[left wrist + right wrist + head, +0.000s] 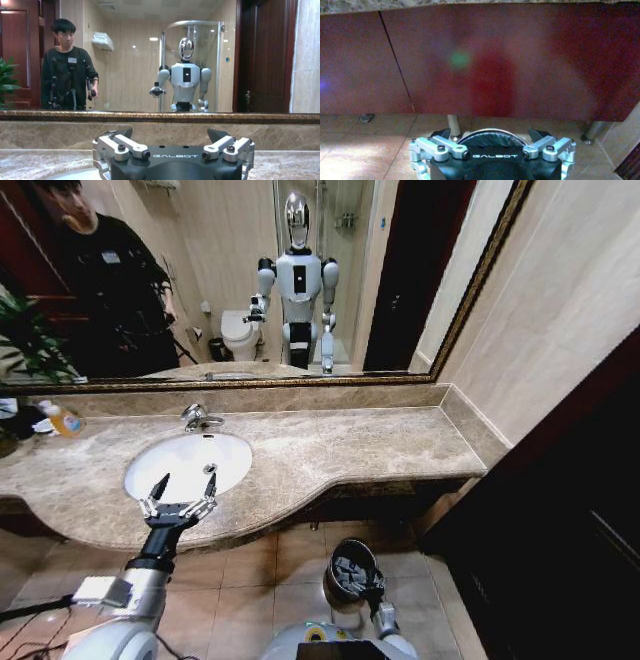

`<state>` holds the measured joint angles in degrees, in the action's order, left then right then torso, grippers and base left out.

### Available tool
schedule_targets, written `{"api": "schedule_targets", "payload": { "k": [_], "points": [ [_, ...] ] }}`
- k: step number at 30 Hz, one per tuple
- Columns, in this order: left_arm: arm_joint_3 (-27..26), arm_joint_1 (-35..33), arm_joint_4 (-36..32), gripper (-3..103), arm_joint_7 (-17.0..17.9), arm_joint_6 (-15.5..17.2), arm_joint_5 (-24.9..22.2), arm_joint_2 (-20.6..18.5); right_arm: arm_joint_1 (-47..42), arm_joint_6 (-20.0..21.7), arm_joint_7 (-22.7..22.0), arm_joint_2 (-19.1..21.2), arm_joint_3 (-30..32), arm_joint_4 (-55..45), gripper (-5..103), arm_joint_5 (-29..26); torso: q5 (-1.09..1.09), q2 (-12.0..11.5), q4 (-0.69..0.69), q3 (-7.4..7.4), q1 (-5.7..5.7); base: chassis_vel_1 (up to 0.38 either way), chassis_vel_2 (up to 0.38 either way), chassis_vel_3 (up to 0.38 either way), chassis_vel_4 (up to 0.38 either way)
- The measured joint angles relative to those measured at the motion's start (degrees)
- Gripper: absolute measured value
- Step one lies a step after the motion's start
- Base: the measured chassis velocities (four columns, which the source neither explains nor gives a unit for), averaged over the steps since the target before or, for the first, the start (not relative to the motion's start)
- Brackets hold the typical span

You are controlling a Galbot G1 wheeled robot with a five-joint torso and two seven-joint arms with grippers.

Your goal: Pick up the trash from the sink and place it in the trash bin.

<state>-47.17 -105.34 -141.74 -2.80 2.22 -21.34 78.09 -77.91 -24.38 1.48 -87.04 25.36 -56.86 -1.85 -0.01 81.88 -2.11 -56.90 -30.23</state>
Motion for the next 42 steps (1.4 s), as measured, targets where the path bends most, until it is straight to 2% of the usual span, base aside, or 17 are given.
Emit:
{"api": "schedule_targets", "payload": {
  "k": [10,13,16,25,32,42],
  "points": [
    [0.0,0.0,0.0,100,0.0,0.0,0.0,0.0,-1.1,0.9,0.6,1.0,0.1,-4.2,100,-1.9,0.01,0.0,0.0,0.0,0.0,0.0,0.0,0.0,0.0],
    [0.0,0.0,0.0,100,0.0,0.0,0.0,0.0,-2.6,5.3,1.2,2.2,0.4,-10.7,100,-5.1,0.02,0.0,0.0,0.0,0.0,0.0,0.0,0.0,0.0],
    [0.0,0.0,0.0,100,0.0,0.0,0.0,0.0,-3.6,7.4,1.5,3.1,0.4,-14.3,100,-7.4,0.01,0.0,0.0,0.0,0.0,0.0,0.0,0.0,0.0],
    [0.0,0.0,0.0,100,0.0,0.0,0.0,0.0,-8.0,7.7,2.6,7.6,2.2,-29.6,100,-11.4,0.01,0.0,0.0,0.0,0.0,0.0,0.0,0.0,0.0],
    [0.0,0.0,0.0,100,0.0,0.0,0.0,0.0,-13.5,11.3,1.7,12.8,4.7,-46.3,100,-16.5,0.02,0.0,0.0,0.0,0.0,0.0,0.0,0.0,0.0],
    [0.0,0.0,0.0,100,0.0,0.0,0.0,0.0,-19.3,15.5,0.4,17.0,5.2,-62.6,100,-18.3,0.02,0.0,0.0,0.0,0.0,0.0,0.0,0.0,0.0]
  ]
}}
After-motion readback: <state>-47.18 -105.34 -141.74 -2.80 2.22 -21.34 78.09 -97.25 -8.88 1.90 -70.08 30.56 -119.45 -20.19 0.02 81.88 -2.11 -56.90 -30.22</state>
